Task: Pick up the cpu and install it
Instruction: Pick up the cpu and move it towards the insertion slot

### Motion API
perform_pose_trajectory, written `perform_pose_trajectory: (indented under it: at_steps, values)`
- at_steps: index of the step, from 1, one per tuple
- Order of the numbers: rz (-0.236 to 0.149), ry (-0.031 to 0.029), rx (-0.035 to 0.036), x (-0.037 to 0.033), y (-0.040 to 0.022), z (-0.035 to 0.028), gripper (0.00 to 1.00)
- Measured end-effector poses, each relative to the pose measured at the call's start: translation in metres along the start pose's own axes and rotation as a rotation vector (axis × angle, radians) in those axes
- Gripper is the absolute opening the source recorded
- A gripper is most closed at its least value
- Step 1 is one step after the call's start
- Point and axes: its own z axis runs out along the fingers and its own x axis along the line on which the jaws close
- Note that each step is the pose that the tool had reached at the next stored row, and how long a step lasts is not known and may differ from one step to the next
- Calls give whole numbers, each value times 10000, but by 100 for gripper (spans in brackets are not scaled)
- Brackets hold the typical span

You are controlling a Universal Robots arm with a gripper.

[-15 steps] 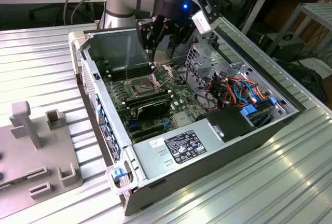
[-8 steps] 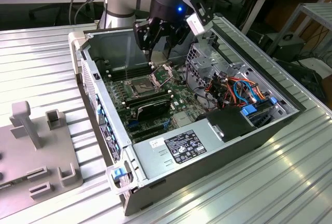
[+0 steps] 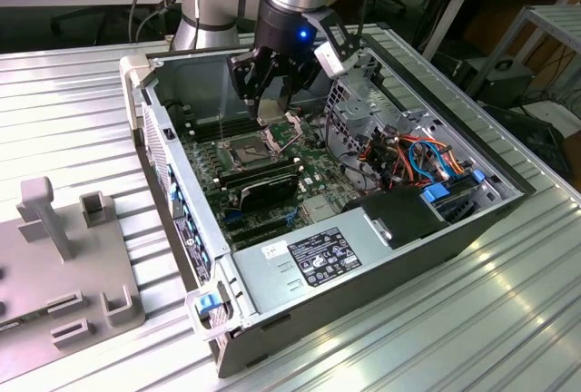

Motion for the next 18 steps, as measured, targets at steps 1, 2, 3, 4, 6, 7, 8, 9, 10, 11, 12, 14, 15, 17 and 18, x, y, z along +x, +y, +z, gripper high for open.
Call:
perform_pose_trajectory:
  at_steps: [1, 2, 3, 4, 6, 7, 8, 9, 10, 11, 12, 14, 15, 17, 18]
  values:
    - [-1, 1, 2, 0, 0, 1, 55]
    - [0, 1, 3, 0, 0, 1, 55]
    - [0, 1, 3, 0, 0, 1, 55]
    - [0, 0, 0, 0, 0, 3, 55]
    - [2, -1, -2, 1, 5, 5, 55]
    - [2, -1, -1, 1, 21, 9, 55]
    - [0, -1, 0, 0, 34, 13, 55]
    - [0, 0, 1, 0, 53, 21, 55]
    - [1, 0, 0, 0, 69, 30, 55]
    - [0, 1, 2, 0, 85, 45, 55]
    - [0, 0, 1, 0, 99, 64, 55]
    - [0, -1, -2, 0, 119, 106, 55]
    - [0, -1, -1, 0, 126, 123, 55]
    - [0, 0, 1, 0, 142, 163, 55]
    - [0, 0, 0, 0, 148, 183, 55]
